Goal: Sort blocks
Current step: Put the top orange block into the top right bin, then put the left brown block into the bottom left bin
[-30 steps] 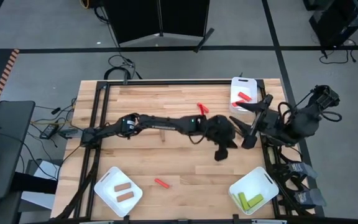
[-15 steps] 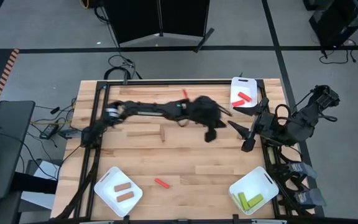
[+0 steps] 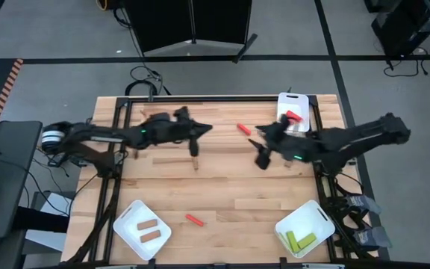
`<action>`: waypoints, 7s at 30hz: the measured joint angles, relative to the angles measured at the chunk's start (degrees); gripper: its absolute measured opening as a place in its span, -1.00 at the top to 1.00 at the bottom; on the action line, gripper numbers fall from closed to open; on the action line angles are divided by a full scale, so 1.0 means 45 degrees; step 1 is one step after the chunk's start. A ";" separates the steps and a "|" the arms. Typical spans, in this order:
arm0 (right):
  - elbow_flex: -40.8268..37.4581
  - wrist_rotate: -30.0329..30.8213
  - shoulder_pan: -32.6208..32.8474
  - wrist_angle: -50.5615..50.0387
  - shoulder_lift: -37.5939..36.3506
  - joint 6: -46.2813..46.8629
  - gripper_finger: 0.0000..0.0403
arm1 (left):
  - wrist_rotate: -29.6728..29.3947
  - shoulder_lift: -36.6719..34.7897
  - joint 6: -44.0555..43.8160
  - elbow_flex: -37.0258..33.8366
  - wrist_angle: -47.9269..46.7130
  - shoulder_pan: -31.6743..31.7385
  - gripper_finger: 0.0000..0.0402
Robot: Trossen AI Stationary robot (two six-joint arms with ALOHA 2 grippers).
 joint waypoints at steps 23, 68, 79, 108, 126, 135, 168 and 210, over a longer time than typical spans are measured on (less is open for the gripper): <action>-0.0005 -0.7366 -0.7662 -0.0813 0.6925 -0.0240 -0.38 | -0.0030 -0.4181 0.0534 -0.2929 0.0478 0.0116 0.96; 0.0005 -0.3564 -0.9153 -0.5039 0.2551 0.1764 0.65 | -0.1104 -0.2690 -0.0582 -0.2081 -0.5054 0.0153 0.54; -0.0005 -0.2854 -1.1948 -0.7428 0.3127 0.3493 0.52 | -0.1112 -0.1035 -0.0570 -0.0455 -0.5921 -0.0444 0.27; -0.0010 -0.0804 -0.6385 -0.4348 -0.0374 0.2924 -0.15 | -0.2709 0.3270 -0.9386 0.2312 -1.1805 -0.1313 0.26; -0.0839 0.0600 -0.3690 -0.3056 0.0327 0.2952 -0.06 | -0.2509 0.4045 -1.1811 0.3847 -1.4786 -0.1954 0.26; -0.1583 0.2147 -0.2459 -0.3050 -0.0285 0.3398 -0.06 | -0.2166 0.4041 -1.1837 0.3846 -1.4533 -0.1951 0.26; -0.1583 0.2374 -0.1465 -0.2960 -0.0957 0.3328 -0.06 | 0.0635 0.4473 -0.9952 0.6369 -1.6654 -0.1713 -0.78; -0.1579 0.2286 -0.1238 -0.2874 -0.0957 0.3388 -0.06 | -0.0789 0.7230 -0.7941 0.6683 -1.7216 -0.1547 0.67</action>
